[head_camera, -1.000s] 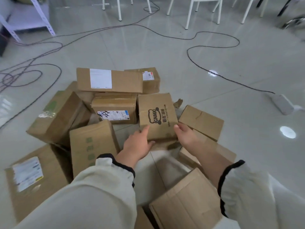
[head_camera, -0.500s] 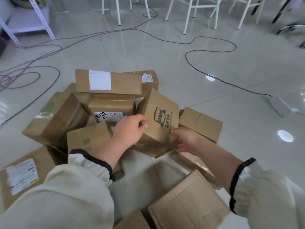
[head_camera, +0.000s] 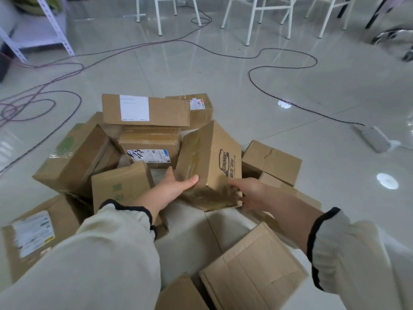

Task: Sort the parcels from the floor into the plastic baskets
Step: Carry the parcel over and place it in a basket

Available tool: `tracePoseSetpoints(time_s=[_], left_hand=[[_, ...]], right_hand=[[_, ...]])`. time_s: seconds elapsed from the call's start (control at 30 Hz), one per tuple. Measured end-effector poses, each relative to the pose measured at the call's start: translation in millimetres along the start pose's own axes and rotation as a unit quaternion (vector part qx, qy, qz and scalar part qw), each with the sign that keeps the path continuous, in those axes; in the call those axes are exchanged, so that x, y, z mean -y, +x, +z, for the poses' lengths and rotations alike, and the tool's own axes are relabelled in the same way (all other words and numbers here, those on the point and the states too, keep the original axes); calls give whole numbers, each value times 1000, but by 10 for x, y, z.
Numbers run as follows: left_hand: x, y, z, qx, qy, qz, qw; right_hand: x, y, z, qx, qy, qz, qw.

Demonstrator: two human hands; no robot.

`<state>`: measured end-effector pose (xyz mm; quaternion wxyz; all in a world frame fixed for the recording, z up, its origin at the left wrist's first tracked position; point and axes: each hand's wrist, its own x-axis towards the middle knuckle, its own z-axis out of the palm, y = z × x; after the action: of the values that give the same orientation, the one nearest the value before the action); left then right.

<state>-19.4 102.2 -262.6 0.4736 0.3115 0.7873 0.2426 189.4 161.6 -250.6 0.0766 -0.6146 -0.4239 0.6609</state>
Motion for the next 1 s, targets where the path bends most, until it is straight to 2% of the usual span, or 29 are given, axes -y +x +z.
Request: tracePoseSetpoints(time_s=[0.1,0.2,0.3,0.4,0.53,0.7,0.83,0.9,0.93,1.0], left_hand=[[24,7,51,13,-45,11,999],[0,-1,57,-7,-61,53,997],[-49,9,-15,-50,40,80,995],[-65,-29,-122,-68,131,104,983],[-54,-99,-149,-74,163,119,977],[-183,-132,-145,-102,130,171,971],[-323,-170,61,-79,111,244,960],[-340,-164,176,-48,111,242,963],[-325,-130,199,-49,125,227,965],[-243,-48,180,-63,169,173,968]], right_hand=[[55,-5,50,22,-1,-31,999],[94,-27,145,27,-63,-55,996],[55,-32,173,9,-143,-83,986],[-11,-28,127,-4,-167,-99,981],[-39,-54,149,-34,-192,-90,977],[-43,-27,171,-73,-201,-93,972],[-151,-42,186,-19,-214,-29,976],[-106,-82,182,9,-115,42,992],[-91,-67,159,5,-104,47,993],[-61,-27,94,23,15,47,999]])
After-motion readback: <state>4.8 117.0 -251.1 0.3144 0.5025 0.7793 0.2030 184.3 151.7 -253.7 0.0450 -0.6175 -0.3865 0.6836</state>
